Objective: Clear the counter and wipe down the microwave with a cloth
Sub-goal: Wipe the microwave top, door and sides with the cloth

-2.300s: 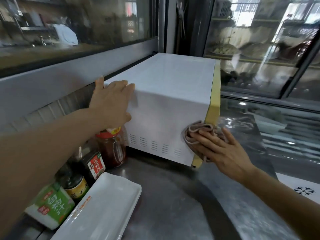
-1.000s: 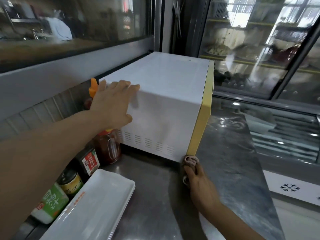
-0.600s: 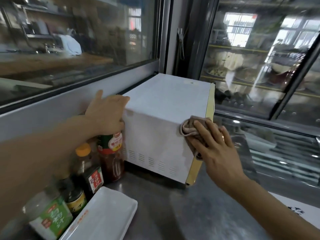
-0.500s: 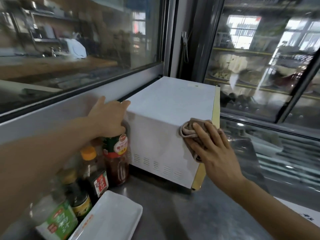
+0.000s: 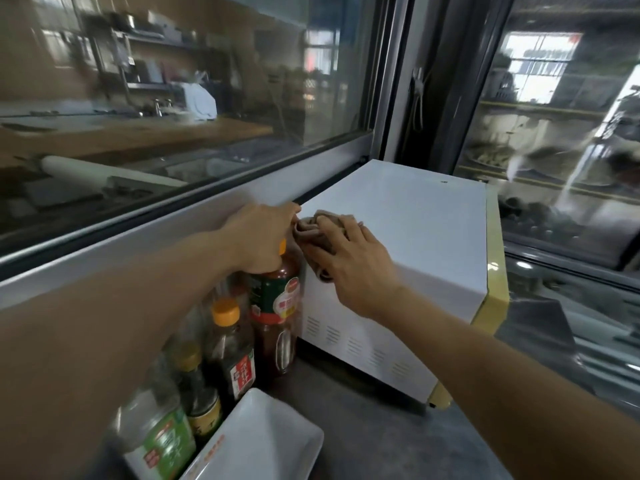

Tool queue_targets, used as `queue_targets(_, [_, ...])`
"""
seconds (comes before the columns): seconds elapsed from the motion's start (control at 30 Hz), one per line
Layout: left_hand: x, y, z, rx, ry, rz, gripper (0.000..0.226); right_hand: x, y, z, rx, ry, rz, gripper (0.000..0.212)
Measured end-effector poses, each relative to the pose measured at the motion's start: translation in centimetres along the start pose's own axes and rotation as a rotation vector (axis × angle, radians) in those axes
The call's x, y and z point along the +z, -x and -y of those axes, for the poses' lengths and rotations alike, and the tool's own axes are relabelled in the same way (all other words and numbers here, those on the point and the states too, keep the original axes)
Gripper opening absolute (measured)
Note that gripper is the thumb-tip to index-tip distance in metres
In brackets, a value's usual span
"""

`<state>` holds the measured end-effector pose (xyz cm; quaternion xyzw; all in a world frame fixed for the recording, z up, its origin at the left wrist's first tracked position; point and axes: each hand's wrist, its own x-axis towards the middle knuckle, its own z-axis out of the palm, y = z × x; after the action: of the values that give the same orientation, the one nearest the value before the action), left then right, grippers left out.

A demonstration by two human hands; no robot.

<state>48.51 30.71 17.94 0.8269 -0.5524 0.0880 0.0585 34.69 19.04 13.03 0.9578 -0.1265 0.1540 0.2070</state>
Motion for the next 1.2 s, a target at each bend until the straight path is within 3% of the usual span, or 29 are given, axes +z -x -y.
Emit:
queue_targets(0.17, [0.1, 0.0, -0.7, 0.001, -0.138, -0.045, 0.062, -0.1, 2.6, -1.2, -0.004, 0.020, 0.008, 0.062])
queue_targets(0.33, [0.0, 0.1, -1.2, -0.007, -0.199, -0.022, 0.075, -1.6, 7.6, -3.7, 0.018, -0.002, 0.044, 0.066])
queue_targets(0.63, [-0.4, 0.4, -4.3, 0.038, -0.456, 0.106, 0.062, -3.5, 16.6, -8.2, 0.047, 0.036, -0.111, 0.043])
queue_targets(0.83, [-1.2, 1.8, -7.9, -0.051, -0.486, 0.195, 0.068, -5.6, 19.8, -9.3, 0.136, -0.031, -0.015, 0.049])
queue_targets(0.93, [-2.2, 3.1, -10.5, -0.056, -0.410, 0.182, 0.077, -7.1, 20.5, -9.7, 0.364, -0.334, 0.095, 0.052])
queue_targets(1.0, [-3.0, 4.4, -12.5, -0.065, -0.303, 0.172, 0.082, -8.6, 20.4, -10.1, 0.536, -0.754, 0.083, 0.043])
queue_targets(1.1, [-4.6, 6.7, -15.4, -0.076, -0.092, 0.164, 0.087, -11.3, 20.5, -10.7, 0.588, -1.428, -0.028, 0.034])
queue_targets(1.2, [-6.7, 8.8, -17.8, -0.086, 0.133, 0.157, 0.088, -13.6, 21.6, -10.9, 0.499, -1.490, -0.048, 0.018])
